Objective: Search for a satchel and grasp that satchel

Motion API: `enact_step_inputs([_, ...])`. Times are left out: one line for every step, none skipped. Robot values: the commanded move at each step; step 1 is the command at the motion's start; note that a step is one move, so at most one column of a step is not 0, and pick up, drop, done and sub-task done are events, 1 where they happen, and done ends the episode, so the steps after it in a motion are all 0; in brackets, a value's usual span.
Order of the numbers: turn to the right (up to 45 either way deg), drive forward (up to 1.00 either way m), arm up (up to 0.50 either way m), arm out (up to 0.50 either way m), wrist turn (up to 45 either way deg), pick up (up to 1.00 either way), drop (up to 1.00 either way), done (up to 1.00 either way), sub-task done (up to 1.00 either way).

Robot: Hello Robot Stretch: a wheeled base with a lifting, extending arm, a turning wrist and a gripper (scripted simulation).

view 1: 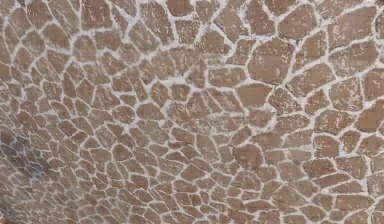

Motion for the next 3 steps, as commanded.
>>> enact_step_inputs([0.0,0.10,0.00,0.00,0.0,0.00,0.00,0.00,0.00])
enact_step_inputs([-24.0,0.00,0.00,0.00,0.0,0.00,0.00,0.00,0.00])
enact_step_inputs([0.0,0.20,0.00,0.00,0.0,0.00,0.00,0.00,0.00])
